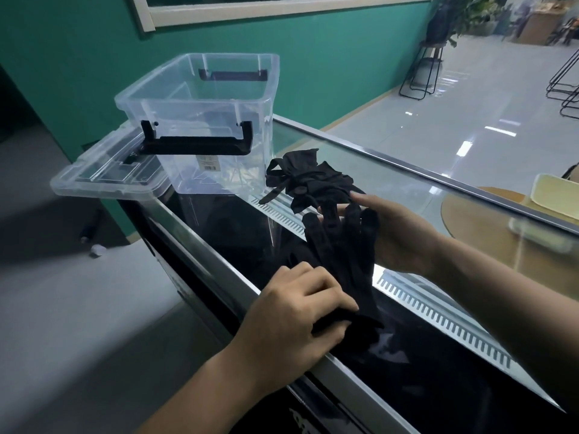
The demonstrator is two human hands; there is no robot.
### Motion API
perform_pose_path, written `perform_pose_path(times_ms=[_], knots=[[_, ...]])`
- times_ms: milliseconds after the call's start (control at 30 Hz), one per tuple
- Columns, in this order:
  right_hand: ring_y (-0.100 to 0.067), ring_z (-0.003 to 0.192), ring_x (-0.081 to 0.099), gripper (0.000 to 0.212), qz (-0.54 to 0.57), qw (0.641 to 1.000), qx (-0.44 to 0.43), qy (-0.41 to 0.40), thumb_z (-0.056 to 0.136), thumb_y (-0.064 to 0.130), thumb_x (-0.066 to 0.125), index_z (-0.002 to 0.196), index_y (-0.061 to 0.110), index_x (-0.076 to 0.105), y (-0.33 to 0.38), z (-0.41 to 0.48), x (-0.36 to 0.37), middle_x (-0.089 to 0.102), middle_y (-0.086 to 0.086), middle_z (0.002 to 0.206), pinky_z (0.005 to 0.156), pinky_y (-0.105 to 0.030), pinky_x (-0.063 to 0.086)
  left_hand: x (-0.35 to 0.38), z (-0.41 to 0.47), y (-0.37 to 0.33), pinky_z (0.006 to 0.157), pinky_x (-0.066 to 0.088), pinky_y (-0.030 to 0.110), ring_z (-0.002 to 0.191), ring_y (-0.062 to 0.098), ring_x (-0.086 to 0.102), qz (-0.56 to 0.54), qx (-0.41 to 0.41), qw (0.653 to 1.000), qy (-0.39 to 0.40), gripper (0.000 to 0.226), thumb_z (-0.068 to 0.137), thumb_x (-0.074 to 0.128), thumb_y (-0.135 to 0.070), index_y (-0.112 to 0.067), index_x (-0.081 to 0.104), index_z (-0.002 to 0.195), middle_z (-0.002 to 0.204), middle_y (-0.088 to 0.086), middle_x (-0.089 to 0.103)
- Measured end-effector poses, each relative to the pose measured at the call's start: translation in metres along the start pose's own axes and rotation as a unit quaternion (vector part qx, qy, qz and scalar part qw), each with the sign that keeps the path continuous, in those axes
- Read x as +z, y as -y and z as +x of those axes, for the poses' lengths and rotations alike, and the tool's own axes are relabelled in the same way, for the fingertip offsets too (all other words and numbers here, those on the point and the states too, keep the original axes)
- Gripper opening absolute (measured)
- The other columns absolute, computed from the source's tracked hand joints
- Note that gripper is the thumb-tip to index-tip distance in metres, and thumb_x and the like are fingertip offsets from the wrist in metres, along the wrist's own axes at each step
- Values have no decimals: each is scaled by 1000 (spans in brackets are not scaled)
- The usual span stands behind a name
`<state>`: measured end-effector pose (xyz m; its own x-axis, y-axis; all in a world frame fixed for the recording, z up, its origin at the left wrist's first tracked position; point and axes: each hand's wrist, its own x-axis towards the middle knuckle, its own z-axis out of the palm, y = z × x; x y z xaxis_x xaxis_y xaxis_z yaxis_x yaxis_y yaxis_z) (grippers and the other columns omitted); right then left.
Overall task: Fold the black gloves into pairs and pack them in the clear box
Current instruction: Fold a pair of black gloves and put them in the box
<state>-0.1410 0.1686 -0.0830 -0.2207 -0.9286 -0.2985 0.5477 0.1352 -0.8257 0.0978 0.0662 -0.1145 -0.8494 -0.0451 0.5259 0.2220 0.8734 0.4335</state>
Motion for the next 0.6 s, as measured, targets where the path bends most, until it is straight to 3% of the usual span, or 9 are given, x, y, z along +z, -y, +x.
perform_pose_path(times_ms=[100,200,300,367,433,500,600], knots=[[-30,137,50,54,-7,1000,-5,-3,110,27,53,155,-1,48,-1,-1,0,46,-21,165,120,-42,41,-6,-4,-2,90,46,32,103,5,63,-43,-30,998,21,17,95,80,-42,-32,81,108,107,-19,69],[-34,143,47,51,-6,1000,-2,9,108,20,52,153,-2,49,-3,1,-3,46,-22,164,127,-49,34,-18,5,4,92,53,28,102,9,71,-110,-112,987,-37,10,97,79,-34,-27,82,103,103,-15,73],[-36,142,47,46,-21,999,-3,28,109,18,49,152,0,53,-3,2,-5,53,-23,156,131,-51,25,-28,22,24,82,54,19,93,9,71,-69,-220,968,-104,7,96,80,-21,-26,80,102,95,-12,73],[-35,140,49,45,-21,999,-5,34,110,15,47,152,1,54,-4,3,-8,55,-21,152,132,-50,23,-31,31,35,76,49,14,88,5,67,-47,-291,952,-85,8,96,80,-25,-31,78,101,94,-14,71],[-31,133,57,43,-12,999,-6,35,110,14,46,151,1,55,-4,4,-10,60,-20,148,129,-47,33,-32,37,40,73,46,14,85,2,64,-29,-337,940,-37,6,95,79,-36,-32,75,96,94,-14,69],[-27,125,65,41,2,999,-9,38,110,12,45,147,0,59,-4,4,-10,66,-18,141,118,-39,47,-32,41,40,74,49,21,84,1,64,-15,-356,934,2,17,92,81,-46,-31,72,89,93,-12,69],[-24,118,71,41,15,999,-11,29,109,10,45,146,-1,60,-4,3,-8,70,-17,135,109,-35,55,-33,47,35,70,53,24,79,3,64,-22,-368,929,5,24,86,86,-47,-30,70,86,88,-10,70]])
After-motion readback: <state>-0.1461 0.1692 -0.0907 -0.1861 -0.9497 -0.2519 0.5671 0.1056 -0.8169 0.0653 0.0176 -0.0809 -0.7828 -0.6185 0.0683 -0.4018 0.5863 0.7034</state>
